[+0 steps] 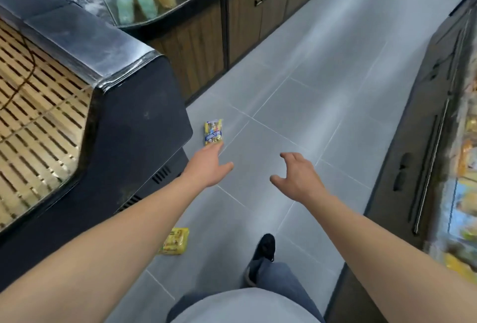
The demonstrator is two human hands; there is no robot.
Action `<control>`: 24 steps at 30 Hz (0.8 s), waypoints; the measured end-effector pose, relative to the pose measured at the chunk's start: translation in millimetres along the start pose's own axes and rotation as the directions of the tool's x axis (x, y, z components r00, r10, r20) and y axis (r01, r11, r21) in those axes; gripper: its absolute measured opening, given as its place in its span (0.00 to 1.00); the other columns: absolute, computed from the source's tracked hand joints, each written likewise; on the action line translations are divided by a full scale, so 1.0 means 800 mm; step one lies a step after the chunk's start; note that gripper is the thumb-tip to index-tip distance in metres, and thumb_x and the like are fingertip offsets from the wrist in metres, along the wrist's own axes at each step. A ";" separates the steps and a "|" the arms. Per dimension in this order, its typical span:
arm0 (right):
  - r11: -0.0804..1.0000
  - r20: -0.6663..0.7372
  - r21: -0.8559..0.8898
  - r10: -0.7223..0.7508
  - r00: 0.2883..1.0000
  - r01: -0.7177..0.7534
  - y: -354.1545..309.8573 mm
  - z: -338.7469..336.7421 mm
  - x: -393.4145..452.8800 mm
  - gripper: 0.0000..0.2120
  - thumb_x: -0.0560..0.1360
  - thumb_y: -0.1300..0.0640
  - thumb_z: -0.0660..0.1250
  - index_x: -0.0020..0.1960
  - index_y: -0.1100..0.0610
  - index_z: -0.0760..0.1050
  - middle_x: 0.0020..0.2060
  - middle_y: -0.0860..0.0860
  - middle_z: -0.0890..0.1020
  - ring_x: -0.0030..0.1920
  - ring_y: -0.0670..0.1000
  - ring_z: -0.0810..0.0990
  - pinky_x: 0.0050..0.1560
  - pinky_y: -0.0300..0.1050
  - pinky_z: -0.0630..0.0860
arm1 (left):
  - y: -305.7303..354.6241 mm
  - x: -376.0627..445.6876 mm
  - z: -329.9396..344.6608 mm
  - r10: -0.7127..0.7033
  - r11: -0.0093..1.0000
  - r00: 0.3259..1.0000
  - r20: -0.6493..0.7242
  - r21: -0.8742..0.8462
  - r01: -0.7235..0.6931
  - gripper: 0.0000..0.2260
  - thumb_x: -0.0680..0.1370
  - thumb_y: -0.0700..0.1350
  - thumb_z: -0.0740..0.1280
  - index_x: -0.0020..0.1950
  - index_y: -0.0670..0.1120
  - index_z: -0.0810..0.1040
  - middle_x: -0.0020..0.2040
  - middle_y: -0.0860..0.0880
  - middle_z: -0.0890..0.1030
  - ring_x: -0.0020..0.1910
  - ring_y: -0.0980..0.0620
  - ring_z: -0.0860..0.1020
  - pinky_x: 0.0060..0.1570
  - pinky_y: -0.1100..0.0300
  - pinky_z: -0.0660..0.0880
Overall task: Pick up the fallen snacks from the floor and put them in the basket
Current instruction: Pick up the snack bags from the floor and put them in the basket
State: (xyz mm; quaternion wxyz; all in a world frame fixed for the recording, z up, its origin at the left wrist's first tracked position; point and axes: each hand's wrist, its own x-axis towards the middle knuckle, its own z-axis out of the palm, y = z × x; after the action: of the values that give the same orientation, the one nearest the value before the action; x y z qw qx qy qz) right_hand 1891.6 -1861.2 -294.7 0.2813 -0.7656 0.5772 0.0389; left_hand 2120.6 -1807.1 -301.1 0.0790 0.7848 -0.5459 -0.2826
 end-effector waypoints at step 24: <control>0.820 0.445 -0.331 -0.301 0.843 0.467 -0.080 -0.139 0.579 0.34 0.78 0.46 0.65 0.79 0.56 0.58 0.76 0.53 0.63 0.74 0.58 0.63 0.73 0.50 0.65 | 0.020 0.418 -0.063 -0.539 0.754 0.841 0.049 -0.415 0.508 0.27 0.78 0.52 0.66 0.75 0.45 0.66 0.72 0.42 0.72 0.70 0.44 0.70 0.62 0.59 0.66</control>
State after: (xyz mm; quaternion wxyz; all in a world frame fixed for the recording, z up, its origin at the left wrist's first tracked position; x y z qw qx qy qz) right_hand 2073.1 -2302.3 -355.0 0.2129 -0.8885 0.3203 0.2502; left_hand 2216.3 -2124.2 -372.0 0.1806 0.8810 -0.2288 -0.3727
